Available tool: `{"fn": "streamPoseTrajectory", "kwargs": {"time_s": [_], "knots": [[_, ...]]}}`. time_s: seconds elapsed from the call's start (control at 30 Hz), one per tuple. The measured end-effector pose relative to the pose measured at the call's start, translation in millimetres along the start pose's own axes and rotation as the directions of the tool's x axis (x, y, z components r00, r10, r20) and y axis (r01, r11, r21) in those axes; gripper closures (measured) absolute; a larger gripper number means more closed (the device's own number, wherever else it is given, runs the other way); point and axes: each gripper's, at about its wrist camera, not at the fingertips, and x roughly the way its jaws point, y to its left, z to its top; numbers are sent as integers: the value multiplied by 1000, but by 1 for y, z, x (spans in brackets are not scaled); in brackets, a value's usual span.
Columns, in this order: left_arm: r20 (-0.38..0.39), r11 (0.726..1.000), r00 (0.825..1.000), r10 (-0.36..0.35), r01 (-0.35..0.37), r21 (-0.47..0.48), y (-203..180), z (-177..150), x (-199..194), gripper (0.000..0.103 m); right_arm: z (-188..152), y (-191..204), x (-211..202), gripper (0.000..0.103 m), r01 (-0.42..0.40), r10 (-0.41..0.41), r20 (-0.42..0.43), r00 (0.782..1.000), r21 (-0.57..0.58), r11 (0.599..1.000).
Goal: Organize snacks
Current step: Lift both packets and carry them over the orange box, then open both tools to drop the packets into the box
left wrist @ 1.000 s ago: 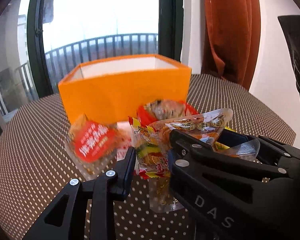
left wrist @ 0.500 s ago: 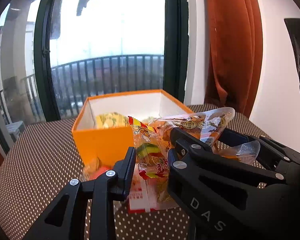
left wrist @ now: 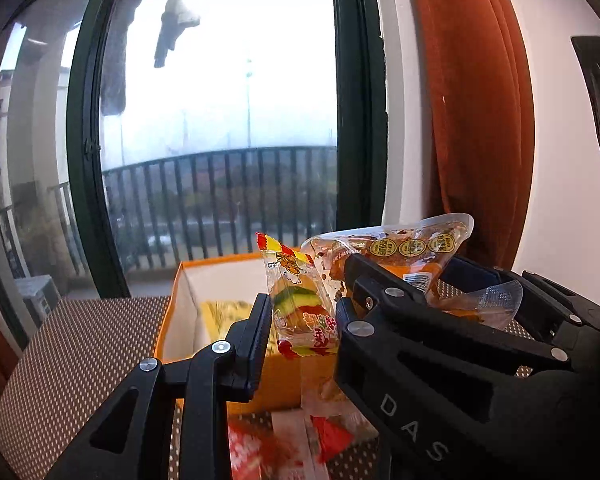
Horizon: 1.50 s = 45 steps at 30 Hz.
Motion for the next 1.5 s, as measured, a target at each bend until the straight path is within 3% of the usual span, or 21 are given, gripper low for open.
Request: {"fn": "streamPoseTrajectory", "kwargs": {"time_s": [0.23,0.7,0.9,1.1,1.17,1.23,1.3,1.5], "knots": [[9,1000,1000,8,-8,7,15,18,32,70,24,3,33,41,22,-22,30,999,-15,1000],[-82,999,996,44,-45,-10,48,47,129,70,51,1,135,41,38,-37,-25,999,22,999],[-151,997,986,63,-68,-28,58,48,169,70,49,-5,177,41,39,-35,-87,996,47,998],[-273,993,961,51,-77,-85,71,32,204,68,38,-6,218,41,35,-24,-208,978,50,998],[-317,993,948,41,-73,-90,73,28,210,64,33,-6,227,41,32,-19,-245,969,49,998],[-371,993,928,28,-68,-96,73,22,214,46,28,-7,231,41,27,-9,-276,961,62,998],[-394,992,919,31,-76,-99,73,20,216,39,28,-7,235,41,17,5,-295,956,73,997],[-410,992,910,58,-99,-81,79,22,208,31,28,9,236,41,-21,40,-325,945,62,998]]}}
